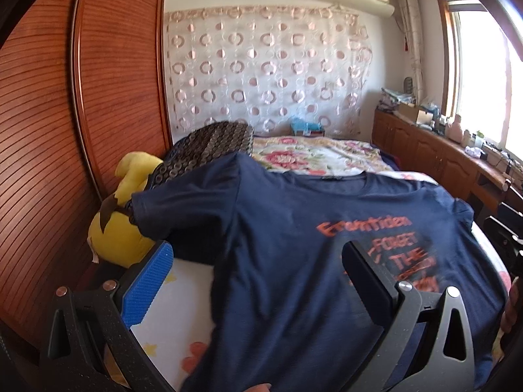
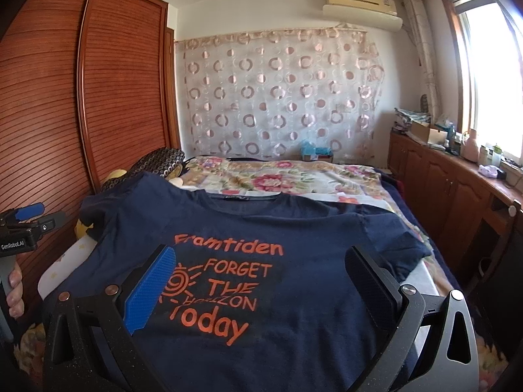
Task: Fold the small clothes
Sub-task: 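Grasp the side edge of the navy T-shirt with the left tool and lift, then fold the lifted shirt side over toward the print with the left tool, release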
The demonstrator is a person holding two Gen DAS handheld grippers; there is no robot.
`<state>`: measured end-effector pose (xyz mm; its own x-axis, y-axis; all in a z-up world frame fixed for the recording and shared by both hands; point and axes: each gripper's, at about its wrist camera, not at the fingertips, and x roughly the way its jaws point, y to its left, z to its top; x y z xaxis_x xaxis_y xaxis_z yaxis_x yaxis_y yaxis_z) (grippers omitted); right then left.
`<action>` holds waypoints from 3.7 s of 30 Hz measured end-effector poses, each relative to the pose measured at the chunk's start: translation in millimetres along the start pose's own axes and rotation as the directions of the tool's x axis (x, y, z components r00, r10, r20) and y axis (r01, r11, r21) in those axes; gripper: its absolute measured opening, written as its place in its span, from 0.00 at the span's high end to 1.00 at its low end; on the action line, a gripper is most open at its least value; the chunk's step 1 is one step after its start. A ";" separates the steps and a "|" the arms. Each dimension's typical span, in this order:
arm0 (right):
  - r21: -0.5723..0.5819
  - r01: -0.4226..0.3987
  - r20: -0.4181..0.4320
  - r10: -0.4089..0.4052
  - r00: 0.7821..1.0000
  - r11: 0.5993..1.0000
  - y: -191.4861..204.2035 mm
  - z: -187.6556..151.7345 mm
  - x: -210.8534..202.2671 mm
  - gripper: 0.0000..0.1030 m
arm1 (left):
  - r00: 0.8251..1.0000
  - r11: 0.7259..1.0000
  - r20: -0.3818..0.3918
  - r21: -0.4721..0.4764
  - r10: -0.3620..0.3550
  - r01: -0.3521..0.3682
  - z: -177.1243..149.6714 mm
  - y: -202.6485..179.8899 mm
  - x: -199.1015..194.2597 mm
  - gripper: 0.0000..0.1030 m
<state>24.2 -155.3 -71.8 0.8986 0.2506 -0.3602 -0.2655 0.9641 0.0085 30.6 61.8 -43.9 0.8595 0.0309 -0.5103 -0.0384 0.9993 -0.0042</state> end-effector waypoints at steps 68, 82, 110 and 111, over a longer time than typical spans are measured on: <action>-0.145 -0.297 -0.276 0.250 0.928 0.944 -72.0 99.1 84.6 0.45 | 0.980 0.981 -0.060 -0.045 -0.190 0.187 53.0 119.8 78.5 0.95; -0.105 -0.250 -0.225 0.221 0.949 0.963 -75.6 91.7 72.8 0.48 | 0.922 0.916 -0.129 0.128 -0.364 0.380 99.0 -11.5 71.8 0.90; -0.175 -0.525 -0.390 0.431 0.814 0.833 69.3 91.3 162.5 0.66 | 0.964 0.976 -0.153 -0.037 -0.216 0.212 0.5 98.1 54.2 0.60; -0.186 -0.520 -0.399 0.420 0.815 0.834 66.5 89.5 165.8 0.66 | 0.965 0.977 -0.153 -0.037 -0.214 0.211 0.9 98.1 53.6 0.60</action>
<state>186.8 -41.8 -47.4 0.4818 0.5737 -0.6624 -0.7536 0.6570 0.0209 73.3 161.5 -70.9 0.7592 -0.1877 -0.6232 0.1251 0.9817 -0.1433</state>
